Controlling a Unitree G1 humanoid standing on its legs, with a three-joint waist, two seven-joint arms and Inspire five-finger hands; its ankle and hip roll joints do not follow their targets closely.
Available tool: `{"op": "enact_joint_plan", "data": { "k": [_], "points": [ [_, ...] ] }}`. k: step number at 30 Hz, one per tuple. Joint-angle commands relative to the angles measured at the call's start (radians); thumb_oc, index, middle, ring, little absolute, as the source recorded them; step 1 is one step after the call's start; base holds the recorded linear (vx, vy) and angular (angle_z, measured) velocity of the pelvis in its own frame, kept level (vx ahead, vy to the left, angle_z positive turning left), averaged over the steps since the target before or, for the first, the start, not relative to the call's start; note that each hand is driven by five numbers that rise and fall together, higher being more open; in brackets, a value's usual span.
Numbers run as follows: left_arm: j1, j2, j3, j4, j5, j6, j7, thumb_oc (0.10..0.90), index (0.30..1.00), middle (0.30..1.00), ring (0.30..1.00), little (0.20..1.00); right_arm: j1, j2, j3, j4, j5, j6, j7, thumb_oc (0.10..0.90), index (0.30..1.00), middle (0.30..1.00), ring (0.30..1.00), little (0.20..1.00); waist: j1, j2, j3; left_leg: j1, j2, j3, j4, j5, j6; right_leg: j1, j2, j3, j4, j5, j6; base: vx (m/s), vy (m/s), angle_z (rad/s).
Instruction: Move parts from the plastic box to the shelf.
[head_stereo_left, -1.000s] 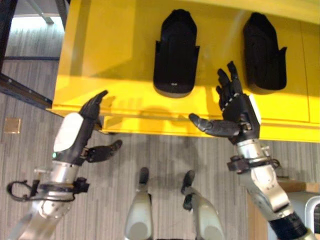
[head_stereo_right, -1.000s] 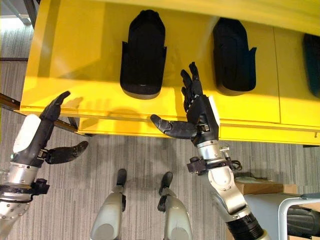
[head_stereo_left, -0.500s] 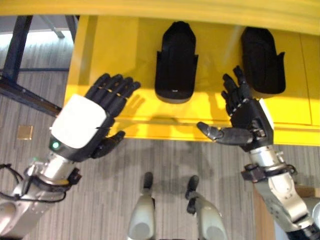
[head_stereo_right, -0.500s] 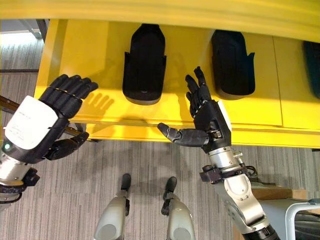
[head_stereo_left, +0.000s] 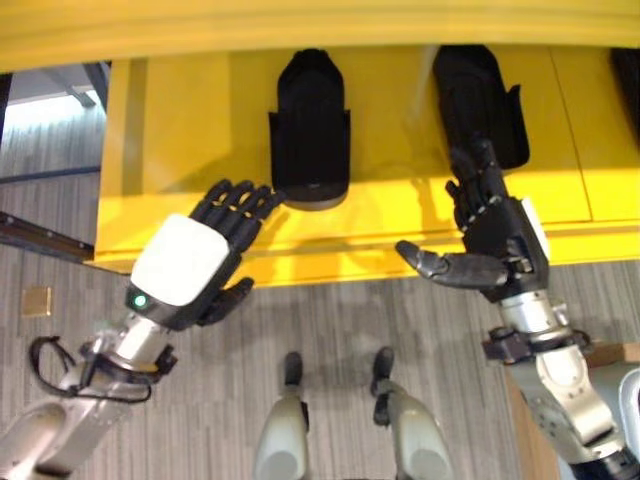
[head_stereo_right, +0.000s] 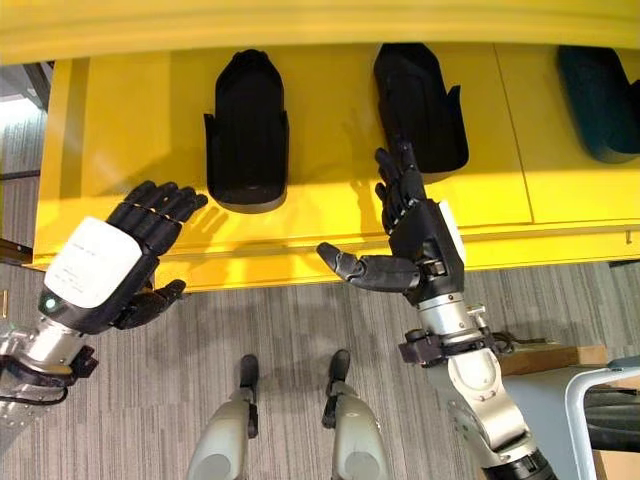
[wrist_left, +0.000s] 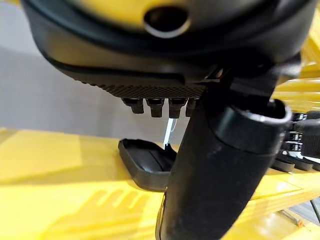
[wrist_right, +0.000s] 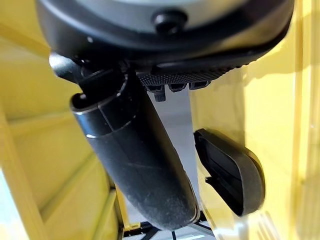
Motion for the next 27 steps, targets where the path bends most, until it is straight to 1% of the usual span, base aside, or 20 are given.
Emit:
{"op": "enact_joint_plan", "data": {
  "k": [1, 11, 12, 17, 20, 27],
  "points": [
    [0.002, -0.004, -0.003, -0.008, -0.005, -0.014, 0.04, 0.9, 1.0, 1.0, 1.0, 1.0, -0.032, 0.029, -0.024, -0.065, -0.025, -0.11, -0.008, 0.9, 1.0, 1.0, 1.0, 1.0, -0.02, -0.024, -0.156, 0.097, 0.111, 0.023, -0.117, 0.033, -0.016, -0.051, -0.105, 0.031, 0.173, -0.084, 0.118, 0.0, 0.002, -0.07],
    [-0.042, -0.031, -0.062, 0.017, -0.013, -0.018, 0.012, 0.9, 1.0, 1.0, 1.0, 1.0, -0.025, 0.048, -0.031, -0.063, -0.031, -0.108, -0.015, 0.9, 1.0, 1.0, 1.0, 1.0, -0.032, -0.03, -0.158, 0.101, 0.112, 0.037, -0.114, 0.027, -0.016, -0.054, -0.1, 0.044, 0.17, -0.081, 0.117, 0.0, 0.0, -0.01],
    [-0.05, -0.038, -0.081, 0.031, -0.015, -0.017, 0.003, 0.9, 1.0, 1.0, 1.0, 1.0, -0.027, 0.051, -0.03, -0.062, -0.036, -0.107, -0.016, 0.9, 1.0, 1.0, 1.0, 1.0, -0.035, -0.033, -0.158, 0.101, 0.112, 0.039, -0.113, 0.026, -0.016, -0.055, -0.097, 0.048, 0.168, -0.08, 0.117, 0.0, -0.003, -0.08],
    [-0.069, -0.042, -0.099, 0.04, -0.014, -0.016, -0.005, 0.9, 1.0, 1.0, 1.0, 1.0, -0.027, 0.054, -0.034, -0.061, -0.04, -0.106, -0.019, 0.9, 1.0, 1.0, 1.0, 1.0, -0.036, -0.033, -0.159, 0.102, 0.114, 0.043, -0.113, 0.025, -0.016, -0.057, -0.095, 0.051, 0.168, -0.08, 0.117, 0.0, -0.004, -0.05],
    [-0.1, -0.055, -0.133, 0.066, -0.014, -0.011, -0.007, 0.9, 1.0, 1.0, 1.0, 1.0, -0.027, 0.063, -0.031, -0.06, -0.042, -0.105, -0.019, 0.9, 1.0, 1.0, 1.0, 1.0, -0.042, -0.037, -0.159, 0.103, 0.115, 0.046, -0.109, 0.024, -0.016, -0.061, -0.093, 0.054, 0.168, -0.08, 0.115, 0.0, -0.004, -0.04],
    [-0.109, -0.068, -0.151, 0.083, -0.019, -0.008, -0.017, 0.9, 1.0, 1.0, 1.0, 1.0, -0.022, 0.068, -0.033, -0.06, -0.043, -0.103, -0.023, 0.9, 1.0, 1.0, 1.0, 1.0, -0.046, -0.04, -0.158, 0.102, 0.117, 0.051, -0.108, 0.023, -0.016, -0.063, -0.09, 0.058, 0.164, -0.078, 0.115, 0.0, 0.0, 0.0]
  ]
}}
